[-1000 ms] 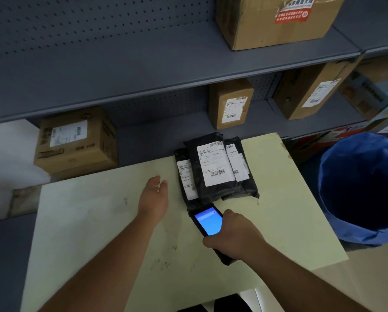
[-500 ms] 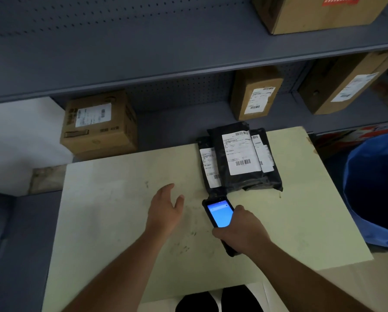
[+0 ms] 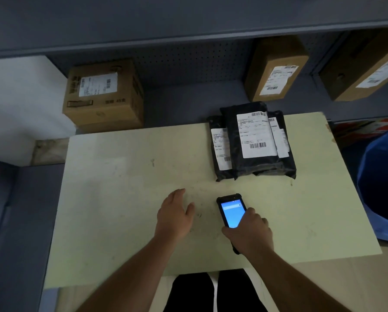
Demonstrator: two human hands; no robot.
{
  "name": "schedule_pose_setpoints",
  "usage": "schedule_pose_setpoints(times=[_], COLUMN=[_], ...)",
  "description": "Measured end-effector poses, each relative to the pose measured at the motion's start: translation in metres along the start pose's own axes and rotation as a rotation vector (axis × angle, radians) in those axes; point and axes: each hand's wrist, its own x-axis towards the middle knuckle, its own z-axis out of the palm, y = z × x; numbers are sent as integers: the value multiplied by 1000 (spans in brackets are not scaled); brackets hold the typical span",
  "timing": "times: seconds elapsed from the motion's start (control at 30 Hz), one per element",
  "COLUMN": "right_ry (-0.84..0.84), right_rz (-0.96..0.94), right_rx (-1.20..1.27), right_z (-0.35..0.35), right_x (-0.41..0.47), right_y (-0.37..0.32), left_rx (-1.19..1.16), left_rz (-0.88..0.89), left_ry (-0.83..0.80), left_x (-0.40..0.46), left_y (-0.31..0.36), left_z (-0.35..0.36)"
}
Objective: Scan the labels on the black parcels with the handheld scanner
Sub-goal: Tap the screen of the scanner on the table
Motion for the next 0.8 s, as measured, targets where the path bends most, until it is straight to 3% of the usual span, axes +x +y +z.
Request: schedule_pose_setpoints(times=[0.47, 0.8], right_ry=[74, 92], right_rz=[87, 105], right_rx=[38, 53], right_z=[46, 56], right_x=[1, 4], right_y=[4, 1], left_rx=[80, 84], left_rz=[-4, 34], left_ry=[-61, -15], left_x=[-22, -21], left_y=[-29, -38], left_z=[23, 22])
